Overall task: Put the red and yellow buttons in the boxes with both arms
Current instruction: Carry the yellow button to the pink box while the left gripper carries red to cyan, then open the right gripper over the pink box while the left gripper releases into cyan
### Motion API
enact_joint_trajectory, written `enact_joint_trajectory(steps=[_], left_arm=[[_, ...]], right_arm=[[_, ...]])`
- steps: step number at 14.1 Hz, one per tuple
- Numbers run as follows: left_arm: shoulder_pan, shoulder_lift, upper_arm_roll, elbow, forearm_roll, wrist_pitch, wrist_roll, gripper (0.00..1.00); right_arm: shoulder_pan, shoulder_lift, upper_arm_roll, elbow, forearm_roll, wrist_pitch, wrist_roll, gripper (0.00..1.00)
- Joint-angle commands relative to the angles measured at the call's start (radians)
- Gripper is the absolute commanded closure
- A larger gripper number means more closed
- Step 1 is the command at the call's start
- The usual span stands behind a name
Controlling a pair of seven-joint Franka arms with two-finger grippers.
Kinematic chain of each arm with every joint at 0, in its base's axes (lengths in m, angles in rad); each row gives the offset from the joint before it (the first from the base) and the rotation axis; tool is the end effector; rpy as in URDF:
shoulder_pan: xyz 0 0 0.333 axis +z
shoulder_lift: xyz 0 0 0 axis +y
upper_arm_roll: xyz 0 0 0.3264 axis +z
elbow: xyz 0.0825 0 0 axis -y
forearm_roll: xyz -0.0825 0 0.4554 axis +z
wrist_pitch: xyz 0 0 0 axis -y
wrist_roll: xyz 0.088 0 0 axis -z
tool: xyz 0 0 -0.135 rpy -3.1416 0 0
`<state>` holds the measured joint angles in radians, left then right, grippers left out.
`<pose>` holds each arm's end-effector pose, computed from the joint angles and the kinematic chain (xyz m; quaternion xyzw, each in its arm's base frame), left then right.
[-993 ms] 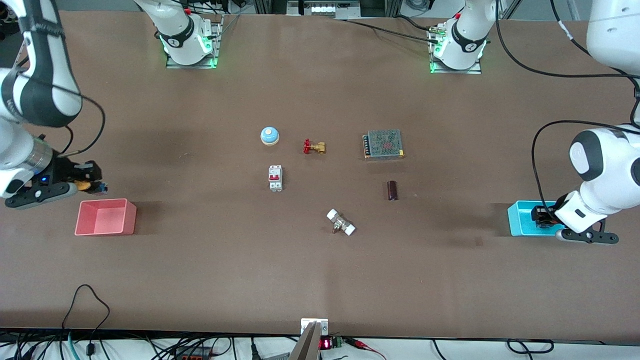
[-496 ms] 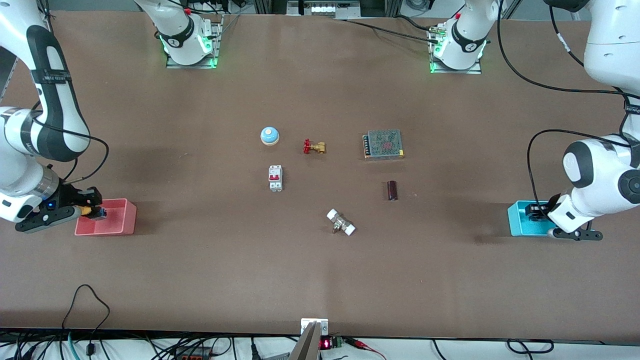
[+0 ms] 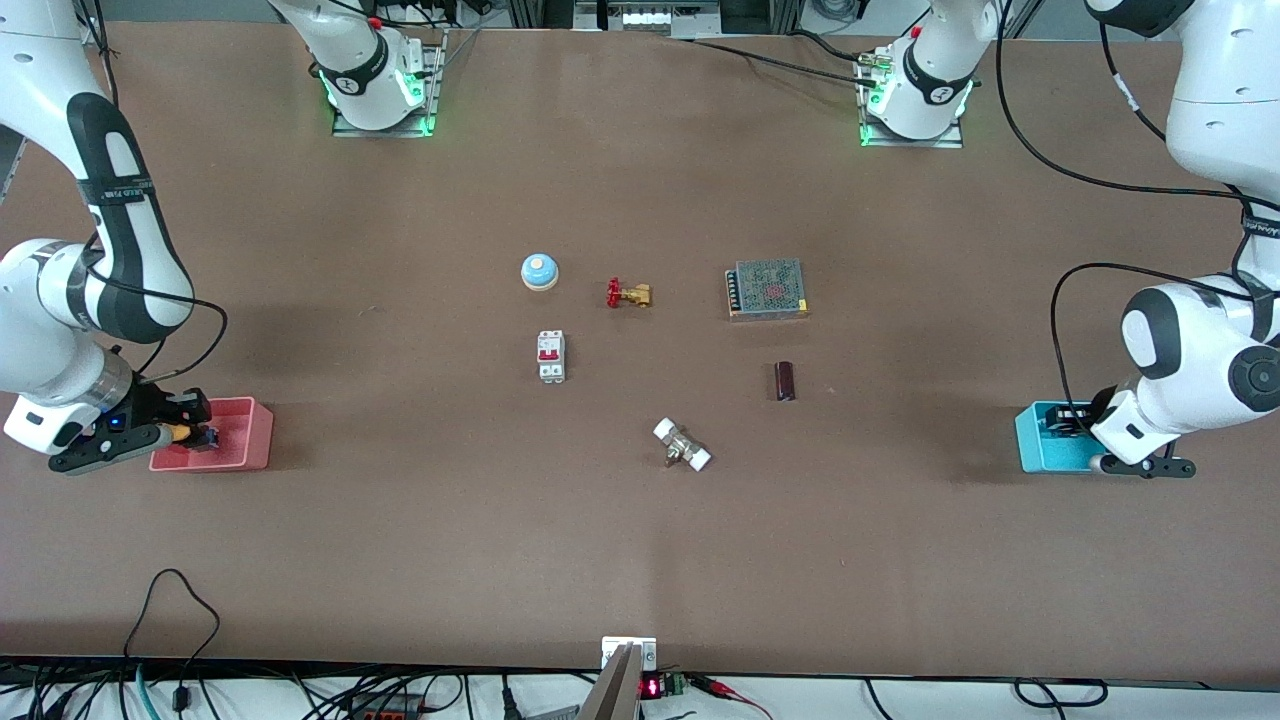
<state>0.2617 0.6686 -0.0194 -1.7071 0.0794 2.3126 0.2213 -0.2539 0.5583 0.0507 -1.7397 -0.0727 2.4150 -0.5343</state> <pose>0.6996 0.1767 0.1268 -0.9991 0.0153 0.0356 0.0145 0.7252 -0.1534 0.2017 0.9808 0.1852 0.0505 0.0330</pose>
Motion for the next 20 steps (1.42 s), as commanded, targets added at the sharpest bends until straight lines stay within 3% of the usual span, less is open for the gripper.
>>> enact_joint_trajectory(steps=[1, 4, 6, 9, 10, 12, 13, 14, 16, 17, 20], left_arm=[[0.011, -0.006, -0.014, 0.007, 0.002, 0.005, 0.01, 0.25], [0.014, -0.02, -0.014, 0.014, 0.002, 0.002, 0.01, 0.03], [0.014, -0.059, -0.014, 0.014, 0.002, -0.013, 0.027, 0.0], [0.011, -0.136, -0.014, 0.02, 0.002, -0.047, 0.067, 0.0], [0.001, -0.17, -0.014, 0.036, 0.002, -0.1, 0.063, 0.0], [-0.038, -0.211, -0.024, 0.114, 0.008, -0.271, 0.046, 0.0], [-0.053, -0.221, -0.025, 0.177, 0.013, -0.389, 0.023, 0.0], [-0.076, -0.221, -0.027, 0.239, 0.016, -0.497, -0.009, 0.0], [-0.116, -0.24, -0.028, 0.328, 0.005, -0.693, -0.069, 0.0], [-0.119, -0.262, -0.045, 0.337, 0.002, -0.717, -0.074, 0.0], [-0.122, -0.366, -0.123, 0.336, 0.002, -0.723, -0.08, 0.0]], right_arm=[[-0.008, 0.005, 0.006, -0.012, 0.017, 0.007, -0.026, 0.7], [-0.008, 0.009, 0.006, -0.037, 0.017, 0.013, -0.024, 0.69], [-0.008, 0.009, 0.006, -0.066, 0.017, 0.05, -0.024, 0.68], [-0.01, 0.009, 0.006, -0.075, 0.017, 0.059, -0.024, 0.55], [-0.01, 0.009, 0.006, -0.077, 0.017, 0.059, -0.024, 0.53], [-0.01, 0.009, 0.006, -0.075, 0.017, 0.059, -0.023, 0.39], [-0.01, 0.009, 0.006, -0.075, 0.017, 0.059, -0.019, 0.26], [-0.01, 0.009, 0.006, -0.075, 0.017, 0.059, -0.021, 0.26], [-0.008, -0.003, 0.006, -0.074, 0.017, 0.052, -0.013, 0.04], [-0.007, -0.015, 0.006, -0.073, 0.017, 0.049, -0.013, 0.0], [0.005, -0.096, 0.009, -0.07, 0.019, -0.06, -0.012, 0.0]])
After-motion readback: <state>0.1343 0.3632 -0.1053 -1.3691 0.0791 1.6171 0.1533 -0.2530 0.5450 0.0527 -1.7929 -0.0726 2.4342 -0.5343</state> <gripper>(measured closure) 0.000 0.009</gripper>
